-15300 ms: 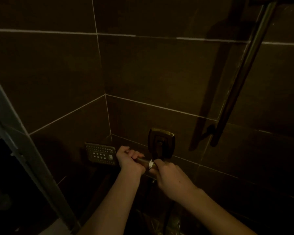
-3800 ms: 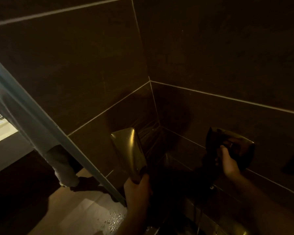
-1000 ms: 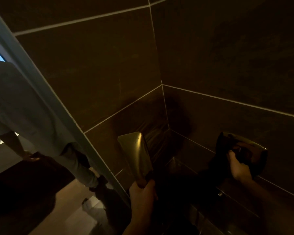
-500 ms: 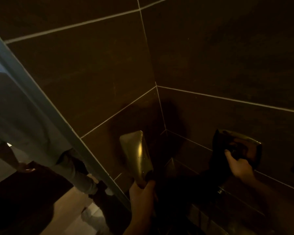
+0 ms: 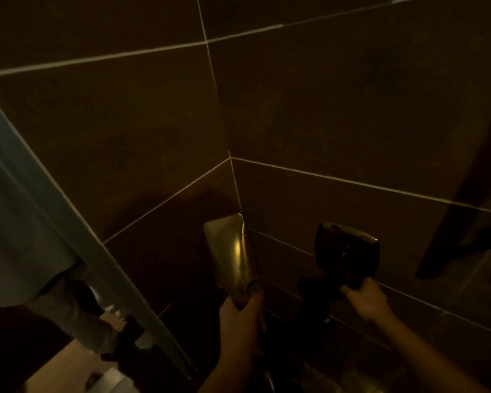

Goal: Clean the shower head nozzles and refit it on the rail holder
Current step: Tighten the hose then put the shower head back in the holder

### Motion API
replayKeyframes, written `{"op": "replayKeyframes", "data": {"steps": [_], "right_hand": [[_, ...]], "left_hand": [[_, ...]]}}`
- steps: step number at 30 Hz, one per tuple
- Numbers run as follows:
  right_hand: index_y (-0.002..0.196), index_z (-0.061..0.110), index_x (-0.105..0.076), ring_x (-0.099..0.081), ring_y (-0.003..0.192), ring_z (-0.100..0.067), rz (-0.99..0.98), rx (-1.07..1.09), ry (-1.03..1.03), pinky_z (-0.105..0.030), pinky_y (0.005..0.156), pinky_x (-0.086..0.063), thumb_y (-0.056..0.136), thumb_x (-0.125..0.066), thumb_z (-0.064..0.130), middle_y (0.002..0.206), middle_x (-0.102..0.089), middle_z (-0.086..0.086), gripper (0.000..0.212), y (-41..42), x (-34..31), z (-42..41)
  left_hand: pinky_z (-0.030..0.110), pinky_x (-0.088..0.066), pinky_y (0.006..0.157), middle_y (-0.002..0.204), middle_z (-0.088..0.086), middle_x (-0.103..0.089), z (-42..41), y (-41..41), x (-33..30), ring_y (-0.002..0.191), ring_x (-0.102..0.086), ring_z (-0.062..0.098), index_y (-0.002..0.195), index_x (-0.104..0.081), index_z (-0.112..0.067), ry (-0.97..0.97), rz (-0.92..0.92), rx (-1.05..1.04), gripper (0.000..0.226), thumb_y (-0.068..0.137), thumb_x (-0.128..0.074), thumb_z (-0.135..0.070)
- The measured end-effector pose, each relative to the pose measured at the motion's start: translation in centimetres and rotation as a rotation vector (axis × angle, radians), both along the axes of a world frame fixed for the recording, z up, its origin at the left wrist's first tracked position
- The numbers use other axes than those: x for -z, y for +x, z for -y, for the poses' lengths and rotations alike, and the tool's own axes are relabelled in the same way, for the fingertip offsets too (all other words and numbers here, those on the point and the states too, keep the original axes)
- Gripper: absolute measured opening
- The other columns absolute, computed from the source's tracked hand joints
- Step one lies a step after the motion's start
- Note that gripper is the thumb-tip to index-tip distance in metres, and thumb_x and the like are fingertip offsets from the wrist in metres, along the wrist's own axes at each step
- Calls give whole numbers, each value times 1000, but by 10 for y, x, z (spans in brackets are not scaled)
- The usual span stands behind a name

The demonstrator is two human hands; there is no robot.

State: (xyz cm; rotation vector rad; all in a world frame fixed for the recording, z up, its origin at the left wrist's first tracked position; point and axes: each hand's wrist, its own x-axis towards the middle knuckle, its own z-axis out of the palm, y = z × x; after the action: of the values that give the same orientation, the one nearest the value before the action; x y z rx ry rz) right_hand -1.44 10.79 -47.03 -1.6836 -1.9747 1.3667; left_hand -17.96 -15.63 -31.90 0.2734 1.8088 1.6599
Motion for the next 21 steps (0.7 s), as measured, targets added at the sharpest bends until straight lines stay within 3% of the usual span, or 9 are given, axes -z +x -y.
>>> {"op": "replayKeyframes", "data": {"steps": [3,6,8,11,14,18,21], "right_hand": [[113,25,-50,-58,88,-11,-91,-82,-27,-35,80,-53,92,-63,28,105,-57,0,25,0,-91,89],[114,31,-54,-59,86,-4,-141,-148,-3,-21,68,-48,92,-62,32,111,-60,8,23,6,-128,146],[109,34,-57,-61,92,1,-221,-174,71,-19,76,-50,90,-63,35,107,-64,15,20,14,-147,173],[115,39,-51,-60,98,6,-257,-165,143,-13,78,-47,90,-62,39,107,-61,24,27,26,-174,201],[128,37,-43,-63,83,6,-223,-75,208,-11,66,-50,96,-55,38,101,-59,23,35,46,-191,213],[133,35,-44,-69,79,-2,-114,21,286,-21,67,-58,96,-56,34,95,-66,13,40,80,-207,227],[134,33,-45,-65,83,4,-66,113,329,-14,67,-54,95,-58,32,97,-61,19,42,105,-216,239]], "left_hand": [[35,-50,70,64,4,-58,-9,14,-6,61,-57,18,112,-62,-15,73,62,122,16,98,-61,-22],[38,-48,74,71,6,-62,-24,32,-11,70,-59,22,108,-62,-7,106,143,194,16,100,-55,-19],[40,-49,81,83,8,-65,-34,48,-17,79,-62,23,107,-63,-11,115,187,278,18,103,-52,-24],[36,-51,85,94,9,-66,-45,77,-27,88,-64,22,112,-64,-13,145,189,385,24,106,-48,-30],[30,-50,79,104,9,-67,-50,106,-39,96,-65,21,117,-64,-15,162,205,480,25,107,-46,-29],[33,-52,87,111,7,-72,-46,135,-47,106,-68,20,116,-68,-16,151,191,662,26,106,-48,-29],[36,-54,90,109,9,-74,-42,156,-57,104,-70,20,109,-72,-14,132,108,818,22,104,-54,-25]]}}
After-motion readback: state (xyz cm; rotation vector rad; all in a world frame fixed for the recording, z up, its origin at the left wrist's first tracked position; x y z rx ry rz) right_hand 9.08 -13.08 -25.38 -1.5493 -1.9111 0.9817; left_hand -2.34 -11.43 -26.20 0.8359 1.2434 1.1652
